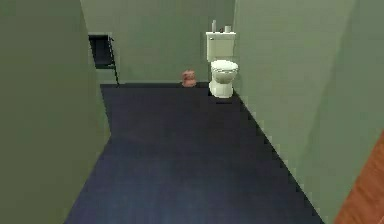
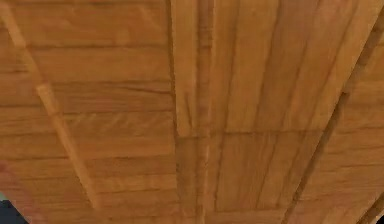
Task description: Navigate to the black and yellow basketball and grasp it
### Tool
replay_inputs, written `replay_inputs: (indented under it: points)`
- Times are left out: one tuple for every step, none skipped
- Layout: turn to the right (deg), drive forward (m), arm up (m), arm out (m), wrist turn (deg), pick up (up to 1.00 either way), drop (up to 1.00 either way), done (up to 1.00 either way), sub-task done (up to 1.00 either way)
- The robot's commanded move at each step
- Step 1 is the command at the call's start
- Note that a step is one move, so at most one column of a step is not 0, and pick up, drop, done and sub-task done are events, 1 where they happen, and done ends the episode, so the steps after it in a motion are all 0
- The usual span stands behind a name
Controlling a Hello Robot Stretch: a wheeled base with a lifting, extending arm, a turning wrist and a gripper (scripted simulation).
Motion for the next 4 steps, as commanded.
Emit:
replay_inputs:
  points:
    - [0.0, 0.60, 0.00, 0.00, 0.0, 0.00, 0.00, 0.00, 0.00]
    - [-12.0, 0.00, 0.00, 0.00, 0.0, 0.00, 0.00, 0.00, 0.00]
    - [0.0, 1.00, 0.00, 0.00, 0.0, 0.00, 0.00, 0.00, 0.00]
    - [0.0, 0.90, 0.00, 0.00, 0.0, 0.00, 0.00, 0.00, 0.00]
